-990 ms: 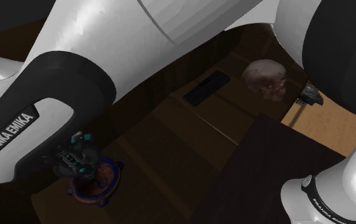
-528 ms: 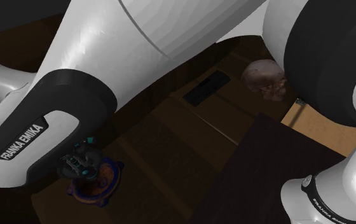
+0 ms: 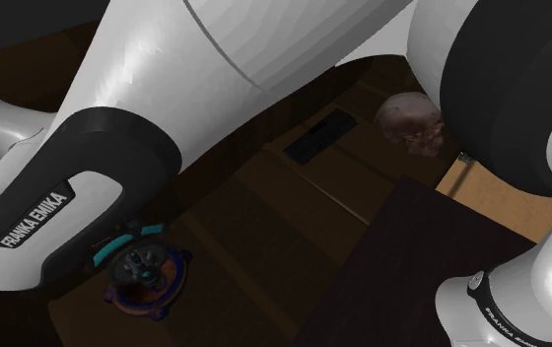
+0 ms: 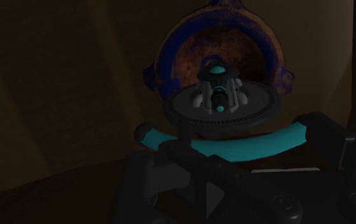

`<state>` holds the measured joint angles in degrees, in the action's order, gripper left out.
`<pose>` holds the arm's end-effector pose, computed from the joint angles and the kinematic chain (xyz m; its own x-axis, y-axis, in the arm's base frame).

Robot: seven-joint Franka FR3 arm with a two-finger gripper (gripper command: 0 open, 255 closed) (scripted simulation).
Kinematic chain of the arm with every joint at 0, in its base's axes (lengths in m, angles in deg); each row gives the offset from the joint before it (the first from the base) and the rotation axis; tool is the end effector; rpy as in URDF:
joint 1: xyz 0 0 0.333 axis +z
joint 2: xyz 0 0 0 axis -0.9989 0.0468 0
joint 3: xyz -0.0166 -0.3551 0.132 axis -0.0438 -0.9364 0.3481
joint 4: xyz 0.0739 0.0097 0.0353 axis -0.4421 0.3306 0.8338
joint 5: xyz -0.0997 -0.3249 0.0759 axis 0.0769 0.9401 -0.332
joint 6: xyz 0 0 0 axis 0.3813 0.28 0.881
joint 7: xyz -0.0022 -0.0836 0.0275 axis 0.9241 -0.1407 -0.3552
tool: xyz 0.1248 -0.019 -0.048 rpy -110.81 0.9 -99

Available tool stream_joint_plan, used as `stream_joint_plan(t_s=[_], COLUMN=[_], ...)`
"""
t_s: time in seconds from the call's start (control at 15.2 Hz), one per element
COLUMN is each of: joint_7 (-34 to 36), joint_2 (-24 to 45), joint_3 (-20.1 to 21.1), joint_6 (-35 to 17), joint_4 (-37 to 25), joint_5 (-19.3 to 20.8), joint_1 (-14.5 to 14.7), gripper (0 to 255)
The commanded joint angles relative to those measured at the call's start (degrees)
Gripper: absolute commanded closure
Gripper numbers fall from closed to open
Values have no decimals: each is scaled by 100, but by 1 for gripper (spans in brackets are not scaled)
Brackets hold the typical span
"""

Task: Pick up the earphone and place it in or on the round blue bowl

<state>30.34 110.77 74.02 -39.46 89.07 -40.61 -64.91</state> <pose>0.6132 0.3639 0.2892 0.9660 -0.2577 -0.0222 -0.2576 -0.9662 0.0039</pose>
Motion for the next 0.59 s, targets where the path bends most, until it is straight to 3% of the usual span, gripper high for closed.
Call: stream_joint_plan(t_s=[0.0,0.33,0.53], joint_7=[0,-45,-45], joint_2=[0,-380,-380], joint_3=[0,56,56], joint_6=[0,513,513], joint_4=[0,-137,-137], joint_5=[0,-77,-77], joint_1=[0,-35,-35], gripper=[0,0,0])
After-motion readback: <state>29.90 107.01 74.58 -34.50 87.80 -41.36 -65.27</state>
